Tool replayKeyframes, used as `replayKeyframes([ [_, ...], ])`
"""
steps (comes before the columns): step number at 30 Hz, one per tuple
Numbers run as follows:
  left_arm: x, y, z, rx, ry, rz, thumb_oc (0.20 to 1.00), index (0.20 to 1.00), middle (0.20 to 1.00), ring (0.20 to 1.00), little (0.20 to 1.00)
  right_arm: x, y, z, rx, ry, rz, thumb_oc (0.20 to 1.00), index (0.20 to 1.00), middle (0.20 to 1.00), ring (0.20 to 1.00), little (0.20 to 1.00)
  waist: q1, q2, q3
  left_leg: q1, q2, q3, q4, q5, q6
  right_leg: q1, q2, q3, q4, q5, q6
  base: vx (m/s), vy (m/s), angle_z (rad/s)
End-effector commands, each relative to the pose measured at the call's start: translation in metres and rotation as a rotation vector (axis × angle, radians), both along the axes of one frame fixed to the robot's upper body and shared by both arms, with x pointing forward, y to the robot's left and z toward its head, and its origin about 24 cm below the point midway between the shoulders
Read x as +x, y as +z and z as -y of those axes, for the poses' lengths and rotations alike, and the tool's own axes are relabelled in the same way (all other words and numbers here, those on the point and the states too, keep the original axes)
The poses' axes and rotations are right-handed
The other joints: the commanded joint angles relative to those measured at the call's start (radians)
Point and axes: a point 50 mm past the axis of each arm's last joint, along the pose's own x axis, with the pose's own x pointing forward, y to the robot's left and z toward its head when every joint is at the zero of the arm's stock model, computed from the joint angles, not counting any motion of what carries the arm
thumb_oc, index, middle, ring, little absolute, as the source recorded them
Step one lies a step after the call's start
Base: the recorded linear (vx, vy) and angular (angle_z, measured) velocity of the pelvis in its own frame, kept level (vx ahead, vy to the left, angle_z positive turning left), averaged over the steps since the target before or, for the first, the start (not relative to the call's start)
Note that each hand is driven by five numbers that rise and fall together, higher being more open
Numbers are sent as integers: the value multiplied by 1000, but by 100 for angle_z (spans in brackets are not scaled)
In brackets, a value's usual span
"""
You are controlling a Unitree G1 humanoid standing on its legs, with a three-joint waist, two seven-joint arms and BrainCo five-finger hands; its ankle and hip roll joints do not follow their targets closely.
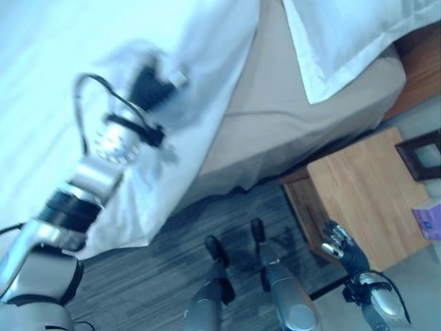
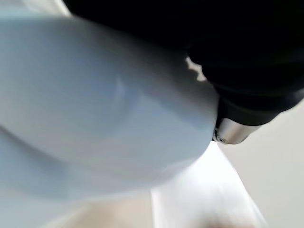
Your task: Making the bed.
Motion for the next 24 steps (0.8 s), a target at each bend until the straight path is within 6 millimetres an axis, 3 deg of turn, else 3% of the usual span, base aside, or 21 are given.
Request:
replayKeyframes([
  [1,-1,-8,33,0,-211,-76,200,200,200,200,200,1,13,2,8,-39,66,1000,1000,1000,1000,1000,-42,-4,-9,69,38,-55,3,-1,-87,88,-91,-28,11,-28,137,0,0,0],
  [2,-5,-27,49,-9,-285,-164,200,200,200,200,200,2,13,1,16,-42,68,1000,1000,1000,1000,1000,-45,-6,-8,74,39,-56,3,-2,-86,92,-89,-27,11,-30,135,0,0,0],
  [5,-9,-52,76,-27,-368,-262,200,200,200,200,200,1,15,-2,35,-31,79,1000,1000,1000,1000,1000,-53,-14,-6,81,41,-54,3,-2,-82,96,-86,-21,11,-34,130,0,0,0],
  [7,-10,-56,85,-31,-382,-262,200,200,200,200,200,2,14,-3,38,-26,74,1000,1000,1000,1000,1000,-54,-17,-6,84,42,-53,3,-3,-82,97,-85,-19,11,-34,129,0,0,0],
  [8,-14,-69,118,-102,-452,-313,200,200,200,200,200,1,10,-9,56,-18,57,1000,1000,1000,1000,1000,-64,-31,-4,85,44,-49,3,-4,-79,94,-81,-13,11,-36,126,0,0,0],
  [9,-14,-69,118,-103,-453,-313,200,200,200,200,200,1,10,-8,56,-19,57,1000,1000,1000,1000,1000,-63,-30,-4,85,44,-49,3,-4,-79,94,-81,-13,11,-36,126,0,0,0],
  [14,-15,-83,167,-333,-449,-417,200,200,200,200,200,5,6,-23,139,-12,43,1000,1000,1000,1000,1000,-79,-52,-7,76,48,-52,3,0,-75,85,-76,-9,11,-36,118,-5,-14,1],
  [15,-17,-81,174,-346,-463,-411,448,448,448,448,448,6,5,-25,141,-4,40,1000,1000,1000,1000,1000,-78,-53,-7,74,47,-54,3,0,-75,85,-76,-10,11,-36,117,-5,-24,3],
  [16,-17,-81,174,-346,-463,-411,536,536,536,536,536,6,5,-25,141,-5,40,1000,1000,1000,1000,1000,-79,-53,-7,74,47,-54,3,0,-75,85,-76,-10,11,-36,117,0,0,0],
  [17,-21,-70,182,-373,-489,-376,1000,1000,1000,1000,1000,8,5,-27,143,3,37,1000,1000,1000,1000,1000,-75,-53,-7,73,47,-58,3,0,-75,85,-75,-11,11,-35,117,-2,-15,-3],
  [24,-48,-40,217,-385,-681,-319,1000,1000,1000,1000,1000,9,-4,-29,148,2,-6,1000,1000,1000,1000,1000,-66,-42,-19,82,48,-70,3,-3,-76,98,-79,-19,11,-43,115,1,-2,1],
])
